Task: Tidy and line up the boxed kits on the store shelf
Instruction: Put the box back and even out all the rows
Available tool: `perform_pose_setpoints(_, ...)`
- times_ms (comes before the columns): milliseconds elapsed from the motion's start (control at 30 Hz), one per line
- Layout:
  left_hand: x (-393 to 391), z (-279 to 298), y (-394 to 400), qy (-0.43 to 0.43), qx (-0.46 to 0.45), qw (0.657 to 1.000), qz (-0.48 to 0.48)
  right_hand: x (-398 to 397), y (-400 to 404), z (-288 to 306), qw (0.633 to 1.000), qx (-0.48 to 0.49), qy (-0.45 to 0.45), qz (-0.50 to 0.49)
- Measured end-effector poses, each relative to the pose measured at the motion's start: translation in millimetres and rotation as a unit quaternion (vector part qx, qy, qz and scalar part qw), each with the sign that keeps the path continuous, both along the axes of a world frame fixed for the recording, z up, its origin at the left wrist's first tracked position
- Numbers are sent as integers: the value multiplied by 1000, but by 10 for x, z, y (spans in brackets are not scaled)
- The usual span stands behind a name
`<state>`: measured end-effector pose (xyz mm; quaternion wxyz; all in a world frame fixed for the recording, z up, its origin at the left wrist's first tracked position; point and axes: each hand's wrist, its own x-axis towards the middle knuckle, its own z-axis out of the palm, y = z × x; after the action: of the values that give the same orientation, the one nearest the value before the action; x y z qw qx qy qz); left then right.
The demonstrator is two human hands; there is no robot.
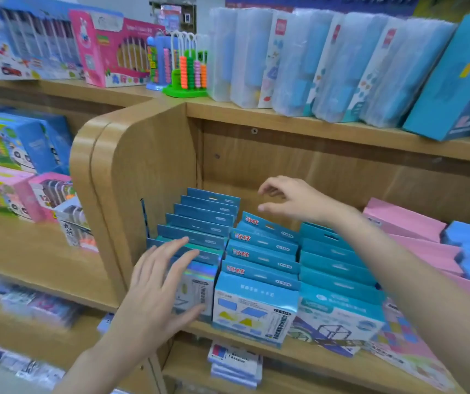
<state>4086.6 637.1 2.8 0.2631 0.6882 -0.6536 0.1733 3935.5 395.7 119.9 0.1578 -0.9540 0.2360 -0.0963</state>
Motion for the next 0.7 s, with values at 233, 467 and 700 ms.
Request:
perform_pose_setpoints(233, 64, -168, 173, 0, 9, 998, 65, 816, 65, -91, 995, 59, 66, 49)
perform_pose_setpoints(467, 27, -357, 252, 0, -15, 995, 96, 1026, 40, -290, 985, 77, 130, 82)
perform_pose_setpoints(700, -85, -453, 260, -44, -29, 994, 96, 1052, 86, -295, 986, 51, 134, 87)
